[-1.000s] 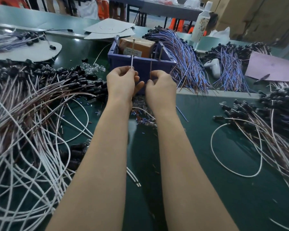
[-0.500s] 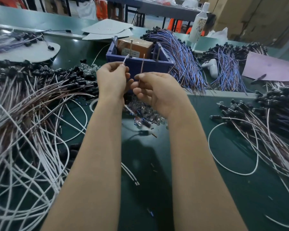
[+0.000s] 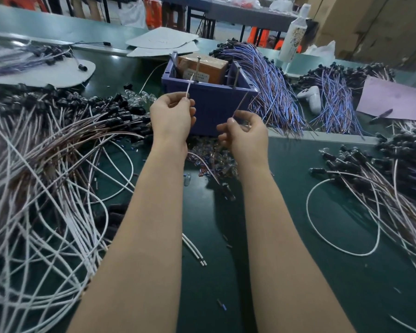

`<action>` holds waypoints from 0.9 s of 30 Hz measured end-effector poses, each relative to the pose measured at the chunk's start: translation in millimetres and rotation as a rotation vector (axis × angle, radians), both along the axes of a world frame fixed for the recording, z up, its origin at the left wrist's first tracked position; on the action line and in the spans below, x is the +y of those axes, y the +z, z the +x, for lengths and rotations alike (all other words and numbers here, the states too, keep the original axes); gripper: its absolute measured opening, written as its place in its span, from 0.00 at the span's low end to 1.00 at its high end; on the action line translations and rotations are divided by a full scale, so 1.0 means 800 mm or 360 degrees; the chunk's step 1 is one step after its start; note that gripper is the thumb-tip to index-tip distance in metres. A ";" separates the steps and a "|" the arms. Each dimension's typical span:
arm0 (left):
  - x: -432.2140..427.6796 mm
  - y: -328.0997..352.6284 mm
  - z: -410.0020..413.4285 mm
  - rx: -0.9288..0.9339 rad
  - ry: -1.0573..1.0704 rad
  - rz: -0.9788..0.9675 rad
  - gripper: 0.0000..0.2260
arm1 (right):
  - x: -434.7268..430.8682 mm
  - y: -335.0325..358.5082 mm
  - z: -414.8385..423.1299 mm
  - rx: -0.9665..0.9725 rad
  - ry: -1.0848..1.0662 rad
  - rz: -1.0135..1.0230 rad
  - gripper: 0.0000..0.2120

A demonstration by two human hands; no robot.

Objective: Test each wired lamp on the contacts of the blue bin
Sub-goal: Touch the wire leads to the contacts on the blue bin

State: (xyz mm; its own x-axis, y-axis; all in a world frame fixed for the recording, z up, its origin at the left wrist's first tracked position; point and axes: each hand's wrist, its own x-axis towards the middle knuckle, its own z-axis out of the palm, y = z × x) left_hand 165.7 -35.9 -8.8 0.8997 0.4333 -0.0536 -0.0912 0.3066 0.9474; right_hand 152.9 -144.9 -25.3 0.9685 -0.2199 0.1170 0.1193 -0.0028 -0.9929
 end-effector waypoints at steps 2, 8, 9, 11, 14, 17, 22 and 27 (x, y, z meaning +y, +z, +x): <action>0.001 -0.001 0.002 0.0003 -0.0001 0.0004 0.06 | 0.000 0.000 0.003 -0.0066 -0.0005 -0.0069 0.07; -0.001 -0.005 0.004 -0.0001 0.0002 0.0058 0.08 | -0.001 0.003 0.006 -0.0160 0.0022 -0.0061 0.09; -0.002 -0.005 0.004 -0.0002 -0.0001 0.0061 0.08 | -0.001 0.003 0.007 -0.0163 0.0024 -0.0069 0.09; -0.002 -0.005 0.005 -0.0005 -0.0003 0.0056 0.08 | -0.002 0.004 0.007 -0.0165 0.0039 -0.0093 0.09; -0.001 -0.005 0.005 -0.0014 -0.0009 0.0042 0.08 | -0.002 0.006 0.006 -0.0164 0.0063 -0.0120 0.10; -0.002 -0.005 0.005 -0.0031 -0.0015 0.0023 0.09 | -0.002 0.008 0.005 -0.0158 0.0065 -0.0119 0.11; -0.002 -0.006 0.006 -0.0047 -0.0020 0.0027 0.08 | -0.002 0.009 0.004 -0.0145 0.0069 -0.0136 0.11; -0.003 -0.004 0.004 -0.0035 -0.0033 0.0039 0.07 | -0.004 0.007 0.006 -0.0116 0.0082 -0.0132 0.09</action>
